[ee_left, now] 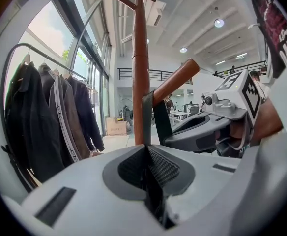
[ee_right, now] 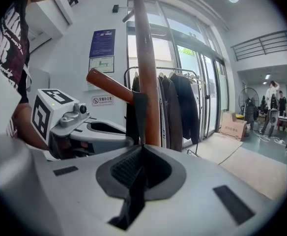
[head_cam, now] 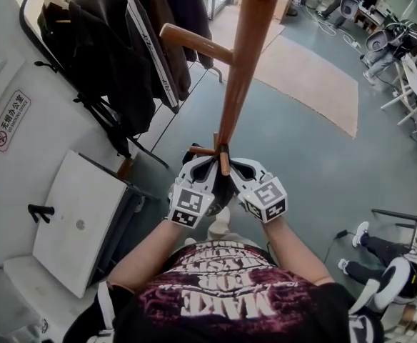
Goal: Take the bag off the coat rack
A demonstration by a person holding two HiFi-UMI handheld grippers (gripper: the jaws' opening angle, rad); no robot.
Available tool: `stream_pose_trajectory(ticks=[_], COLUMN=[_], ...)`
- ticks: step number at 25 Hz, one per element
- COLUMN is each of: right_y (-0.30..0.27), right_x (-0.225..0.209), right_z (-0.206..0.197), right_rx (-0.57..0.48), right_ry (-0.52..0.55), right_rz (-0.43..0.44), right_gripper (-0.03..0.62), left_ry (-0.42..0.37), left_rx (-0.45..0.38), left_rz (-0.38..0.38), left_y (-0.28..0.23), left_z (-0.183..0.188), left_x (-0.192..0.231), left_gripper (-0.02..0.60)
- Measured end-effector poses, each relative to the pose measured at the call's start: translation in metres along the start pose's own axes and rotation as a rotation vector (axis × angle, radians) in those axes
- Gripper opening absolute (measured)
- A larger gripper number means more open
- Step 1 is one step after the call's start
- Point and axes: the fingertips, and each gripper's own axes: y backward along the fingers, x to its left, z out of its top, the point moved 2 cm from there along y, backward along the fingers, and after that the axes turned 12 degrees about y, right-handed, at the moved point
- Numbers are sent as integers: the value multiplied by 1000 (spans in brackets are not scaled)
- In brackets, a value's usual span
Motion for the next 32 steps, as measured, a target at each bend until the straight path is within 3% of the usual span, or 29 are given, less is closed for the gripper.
stream_pose_trajectory(ticks=[5,8,12,23,32], right_y=[3,7,21,70,105], right_x=[1,0,-4,3,34], right_z=[2,2,8,71,115], right_rx=[-4,-5,-39,-171,-236], right_ry=[2,-18,-48,-21,21], right_rz=[-20,-19,-20,-26,-29], right_gripper=[9,9,9,9,9], left_ry=[47,111,131,77,30], left_rx=[-20,-32,-38,-97,-171], left_rz=[59,46,39,0,-43], left_y=[2,7,22,76,128], left_z=[2,4,11,70,103], left_x=[1,3,4,-25,-47], left_gripper=[9,9,8,8,8])
